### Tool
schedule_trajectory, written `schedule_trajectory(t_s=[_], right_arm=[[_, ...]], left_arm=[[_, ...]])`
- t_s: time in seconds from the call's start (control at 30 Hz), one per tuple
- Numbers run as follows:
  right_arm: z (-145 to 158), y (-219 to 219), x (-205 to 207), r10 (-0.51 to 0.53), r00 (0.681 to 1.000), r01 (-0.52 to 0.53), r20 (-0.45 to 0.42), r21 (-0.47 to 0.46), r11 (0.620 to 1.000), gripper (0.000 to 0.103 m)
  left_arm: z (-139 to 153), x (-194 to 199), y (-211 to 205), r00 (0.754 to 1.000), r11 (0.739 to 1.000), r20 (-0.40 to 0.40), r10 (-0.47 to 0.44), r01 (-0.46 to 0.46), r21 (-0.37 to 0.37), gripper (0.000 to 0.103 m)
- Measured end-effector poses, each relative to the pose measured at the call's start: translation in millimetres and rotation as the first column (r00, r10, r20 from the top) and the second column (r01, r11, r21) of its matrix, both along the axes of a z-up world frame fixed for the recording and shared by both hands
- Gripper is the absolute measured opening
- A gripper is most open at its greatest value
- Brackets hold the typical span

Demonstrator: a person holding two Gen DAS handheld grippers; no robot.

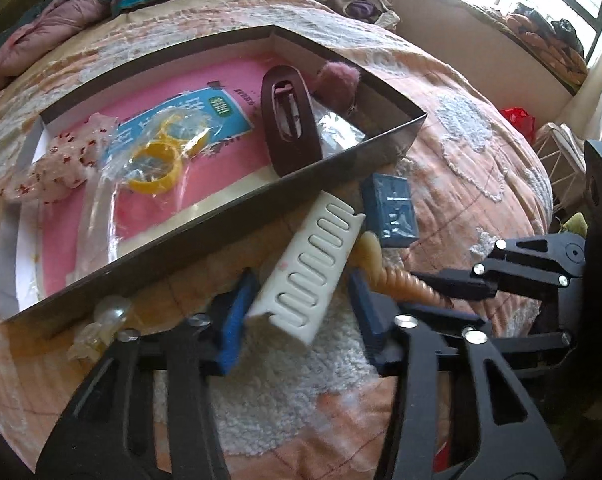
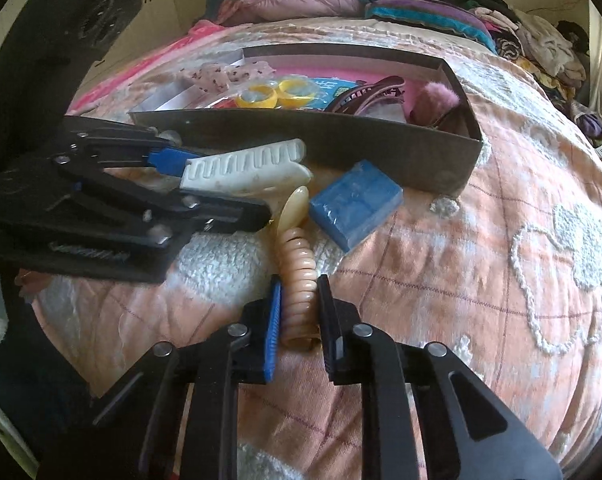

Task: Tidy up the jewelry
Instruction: 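Grasp the white comb clip with the left gripper while the right gripper grasps the coiled beige hair tie, then carry the white comb clip and coiled hair tie into the box and release both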

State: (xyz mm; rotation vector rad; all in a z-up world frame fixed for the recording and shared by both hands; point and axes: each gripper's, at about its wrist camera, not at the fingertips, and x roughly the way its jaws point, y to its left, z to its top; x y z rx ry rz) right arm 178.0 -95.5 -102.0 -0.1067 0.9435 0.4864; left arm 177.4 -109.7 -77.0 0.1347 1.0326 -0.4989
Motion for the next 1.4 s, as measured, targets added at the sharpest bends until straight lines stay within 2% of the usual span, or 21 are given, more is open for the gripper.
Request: schedule_trajectory(t_s=[0.07, 0.37, 0.8, 1.4], right_arm=[[2.7, -3.7, -2.9, -0.008, 1.0, 0.008, -0.014, 0.019, 1.0, 0.017], [13.6, -22.3, -30.5, -0.037, 0.998, 0.04, -0.058, 0.065, 0.997, 0.017], [42.0, -21.9, -58.6, -0.015, 1.0, 0.014, 0.008, 0.08, 0.997, 0.017], [93.6, 7.9, -77.7, 0.059, 0.991, -0.073, 0.119, 0.117, 0.99, 0.017]], left_arm=[[1.2, -1.6, -1.8, 1.0, 1.0, -0.001, -0.006, 0.005, -0.011, 0.026], [11.8, -15.1, -2.9, 1.0, 0.999, 0.028, 0.002, 0.0, -0.042, 0.025], [46.6, -43.2, 21.1, 0.991, 0.99, 0.095, 0.096, -0.086, -0.113, 0.025], [99.7, -76.7, 75.6, 0.942, 0.959, 0.21, 0.261, -0.227, -0.171, 0.025]])
